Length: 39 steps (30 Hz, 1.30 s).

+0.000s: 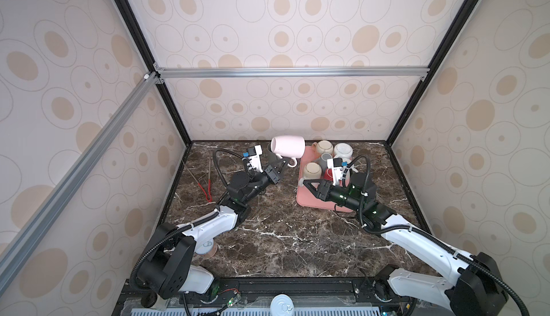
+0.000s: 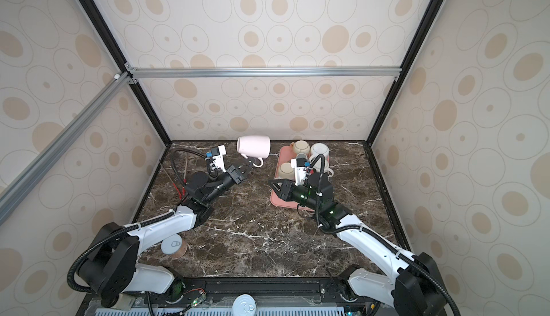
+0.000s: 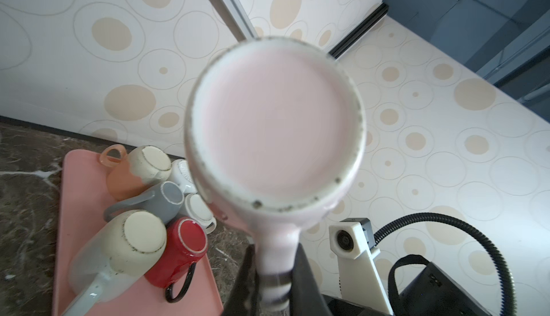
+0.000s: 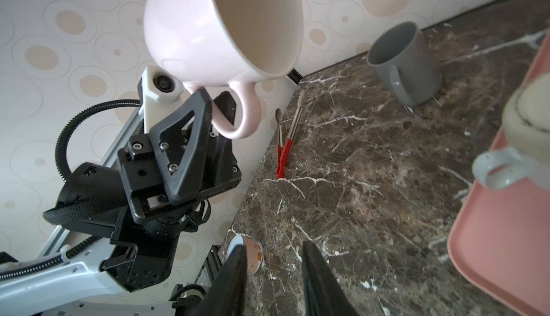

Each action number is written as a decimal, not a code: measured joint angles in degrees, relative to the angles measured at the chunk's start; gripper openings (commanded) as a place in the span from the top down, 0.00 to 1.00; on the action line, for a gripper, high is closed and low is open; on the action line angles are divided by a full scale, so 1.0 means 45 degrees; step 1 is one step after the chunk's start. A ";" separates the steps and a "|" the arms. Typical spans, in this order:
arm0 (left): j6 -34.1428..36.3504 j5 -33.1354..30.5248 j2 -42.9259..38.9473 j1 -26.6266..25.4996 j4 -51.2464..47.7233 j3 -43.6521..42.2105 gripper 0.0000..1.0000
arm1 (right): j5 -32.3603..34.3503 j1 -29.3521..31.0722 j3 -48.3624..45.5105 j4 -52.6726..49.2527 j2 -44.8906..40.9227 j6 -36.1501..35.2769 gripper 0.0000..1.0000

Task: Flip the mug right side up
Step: 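Lift the pink mug off the tray with the left gripper while the right rises, then grasp the pink mug's handle with the right gripper from the left gripper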

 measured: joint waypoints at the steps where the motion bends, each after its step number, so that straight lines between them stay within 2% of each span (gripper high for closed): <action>1: -0.0199 0.0053 0.0000 0.0029 0.0277 -0.0005 1.00 | -0.0146 0.0034 0.0219 0.0238 0.0209 0.0005 0.58; 8: -0.1263 0.0384 0.0000 0.0107 0.1807 -0.0228 1.00 | -0.0797 0.0092 0.1365 0.1438 0.1132 0.0262 0.47; 21: -0.2123 0.1200 -0.0010 0.0126 0.2623 -0.0238 1.00 | -0.0869 0.0117 0.2234 0.2263 0.1841 0.1069 0.47; 30: -0.2361 0.1656 -0.0010 0.0160 0.2875 -0.0243 1.00 | -0.1540 0.0136 0.2958 0.2579 0.2550 0.1413 0.72; 35: -0.2540 0.1773 -0.0039 0.0257 0.2943 -0.0345 1.00 | -0.1938 0.0126 0.2992 0.3002 0.2773 0.1778 0.97; 36: -0.2647 0.1841 -0.0107 0.0272 0.2939 -0.0389 1.00 | -0.2016 0.0136 0.2997 0.3060 0.2773 0.1787 1.00; 39: -0.2545 0.1855 -0.0495 0.0325 0.2599 -0.0500 0.98 | -0.2186 0.0155 0.3016 0.3152 0.2788 0.1763 1.00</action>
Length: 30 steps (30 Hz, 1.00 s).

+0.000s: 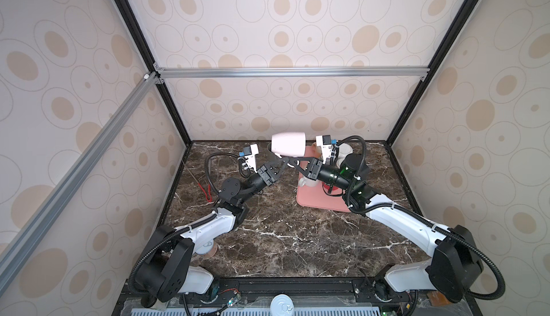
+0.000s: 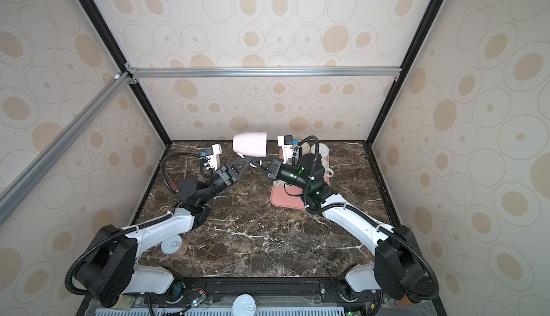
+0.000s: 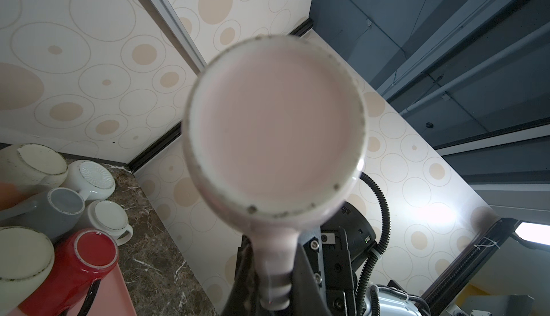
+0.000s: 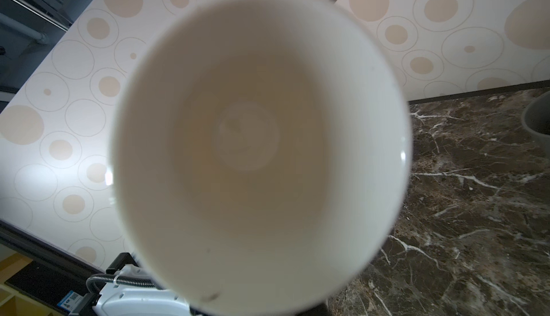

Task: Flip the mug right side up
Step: 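Grasp the pink mug's handle with the right gripper from the left gripper, then lower the pink mug upright with the right gripper while the left gripper withdraws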

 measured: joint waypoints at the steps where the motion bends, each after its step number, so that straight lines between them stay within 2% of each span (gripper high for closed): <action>1: 0.0141 0.0010 -0.0180 0.0010 -0.0316 -0.0005 0.94 | -0.0039 0.0005 0.0019 -0.0015 0.0000 -0.0039 1.00; 4: 0.0651 -0.0019 -0.0826 0.0015 -0.1477 -0.0097 0.80 | -0.0155 0.0058 0.0296 -0.0709 -0.0005 -0.0563 1.00; 7: 0.1564 -0.0112 -0.1671 0.0068 -0.2778 -0.0355 0.68 | -0.0209 0.0194 0.0962 -0.2331 -0.0039 -0.1515 1.00; 9: 0.2239 -0.0209 -0.2249 0.0151 -0.3711 -0.0510 0.63 | 0.0034 0.0219 0.1379 -0.3444 -0.0097 -0.2181 1.00; 15: 0.4347 -0.0709 -0.4235 0.0568 -0.6552 -0.0602 0.57 | 0.1292 0.0058 0.2336 -0.6397 -0.0141 -0.3925 1.00; 20: 0.6115 -0.2137 -0.5605 0.1054 -0.9646 -0.0602 0.52 | 0.2414 0.0199 0.3633 -0.8748 0.0272 -0.5440 1.00; 25: 0.7529 -0.3638 -0.6358 0.1438 -1.2254 -0.0602 0.48 | 0.3988 0.0879 0.5848 -1.0972 0.1851 -0.7184 1.00; 30: 0.8636 -0.4741 -0.6669 0.1647 -1.3522 -0.0670 0.47 | 0.4585 0.1379 0.7786 -1.2536 0.4099 -0.8408 1.00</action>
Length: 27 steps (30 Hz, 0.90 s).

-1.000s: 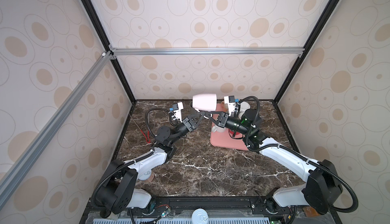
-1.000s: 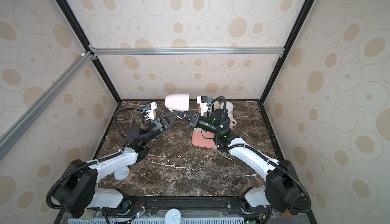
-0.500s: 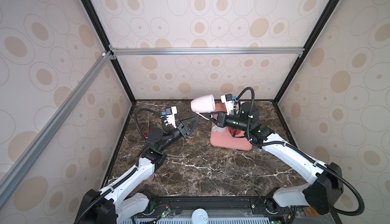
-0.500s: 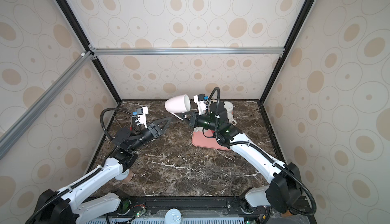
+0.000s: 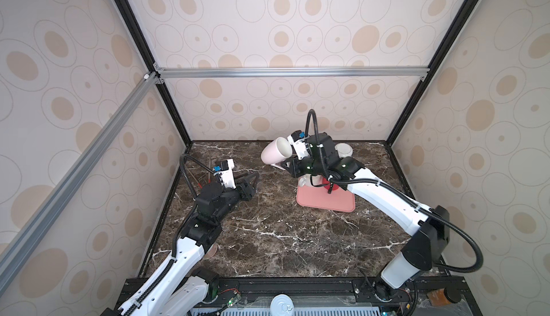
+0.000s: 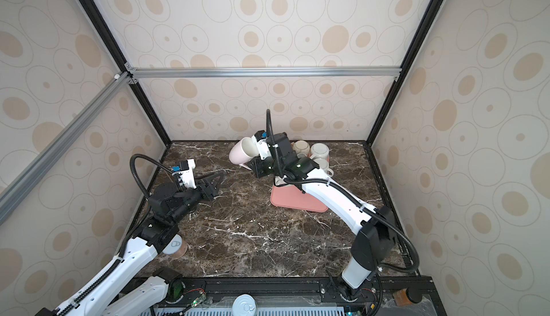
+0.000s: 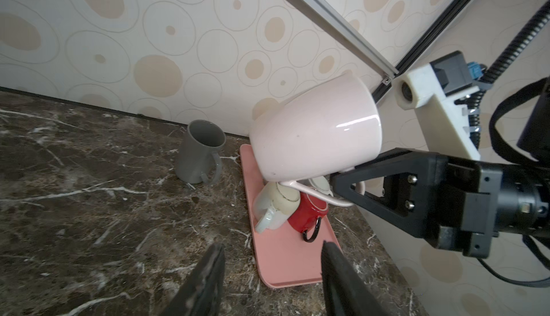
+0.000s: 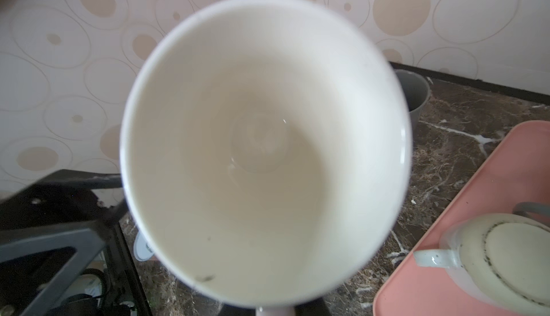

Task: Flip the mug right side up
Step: 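Lower the pink mug upright with the right gripper while the left gripper withdraws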

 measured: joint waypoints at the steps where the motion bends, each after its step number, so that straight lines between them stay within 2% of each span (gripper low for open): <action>1: 0.0185 -0.0155 -0.0005 0.0049 -0.0155 -0.0058 0.46 | 0.0092 0.0053 0.0432 -0.0340 0.0622 -0.0204 1.00; 7: 0.0913 -0.0622 0.0228 0.0335 -0.0680 -0.0520 0.45 | 0.0699 0.0117 0.2487 -0.1938 0.3439 -0.0942 1.00; 14: 0.1549 -0.0704 0.1331 0.0719 -0.0806 -0.0549 0.44 | 0.1797 0.0126 0.4240 -0.3031 0.5746 -0.1438 1.00; 27: 0.1681 -0.0029 0.3099 0.1355 -0.0194 -0.0593 0.44 | 0.3211 0.0126 0.7223 -0.4104 0.8544 -0.2361 0.99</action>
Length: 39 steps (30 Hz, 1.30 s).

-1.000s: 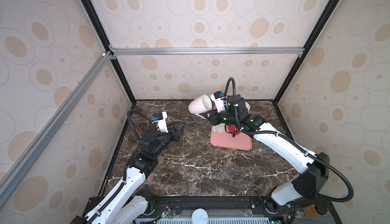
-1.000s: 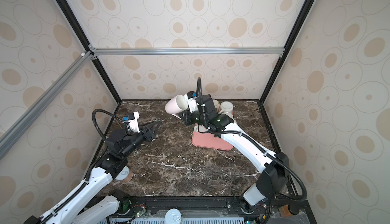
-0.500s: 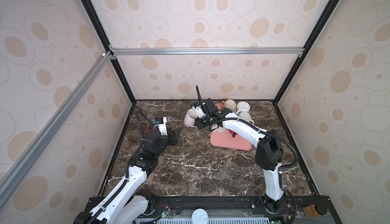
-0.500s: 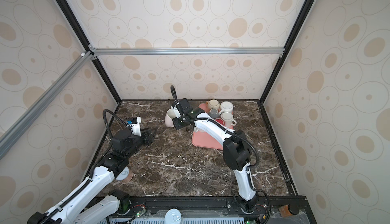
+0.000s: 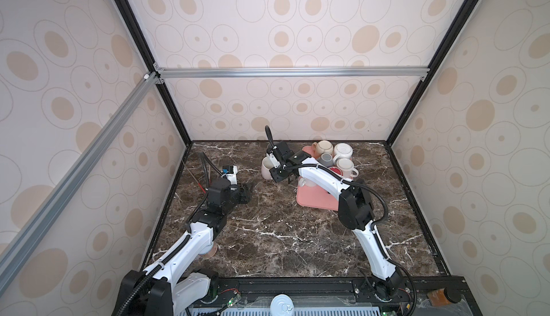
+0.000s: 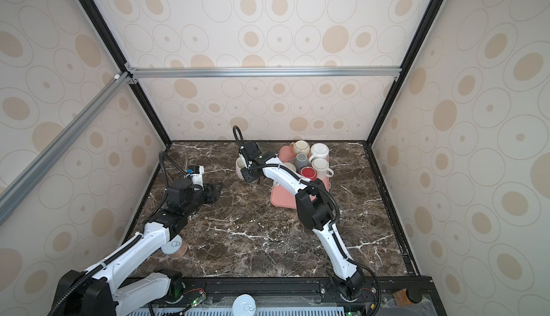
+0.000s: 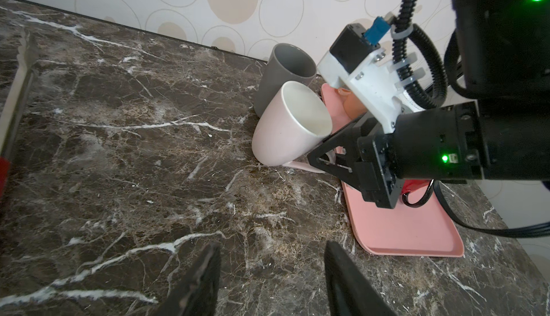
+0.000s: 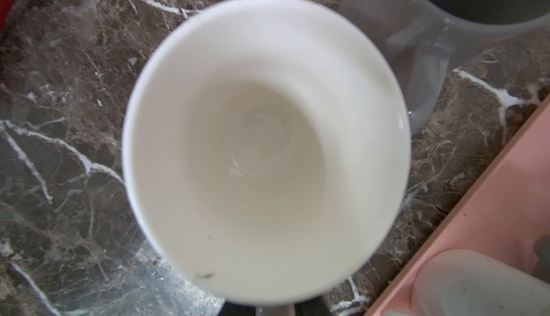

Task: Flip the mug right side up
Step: 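Lower the pink mug upright with the right gripper while the left gripper withdraws, then release the pink mug and move the right gripper back toward the tray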

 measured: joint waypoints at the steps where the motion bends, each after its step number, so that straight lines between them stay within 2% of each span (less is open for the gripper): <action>1: 0.0000 0.0049 0.0044 0.0024 0.0024 0.0000 0.43 | 0.0068 0.0000 0.0136 -0.0053 0.0146 -0.0087 0.99; 5: 0.0000 0.0253 0.0296 0.0126 0.0165 0.0000 0.43 | 0.0282 0.0000 0.0622 -0.0112 0.0670 -0.0418 0.97; 9: -0.0005 0.0403 0.0471 0.0175 0.0228 -0.0010 0.42 | 0.0423 0.0000 0.1336 -0.0238 0.1200 -0.0724 0.91; 14: -0.0005 0.0534 0.0510 0.0248 0.0233 -0.0068 0.41 | 0.0656 0.0000 0.2395 -0.0330 0.1870 -0.0913 0.70; 19: -0.0010 0.0617 0.0549 0.0330 0.0238 -0.0112 0.41 | 0.0661 0.0000 0.2584 -0.0282 0.1885 -0.0976 0.59; 33: -0.0189 0.0991 0.0622 0.0393 0.0228 -0.0112 0.39 | 0.0277 0.0000 0.2739 -0.0364 0.1656 -0.0787 0.57; 39: -0.0427 0.1384 0.0563 0.0418 0.0238 -0.0112 0.42 | 0.0126 0.0000 0.0947 0.0005 -0.0364 -0.0316 0.57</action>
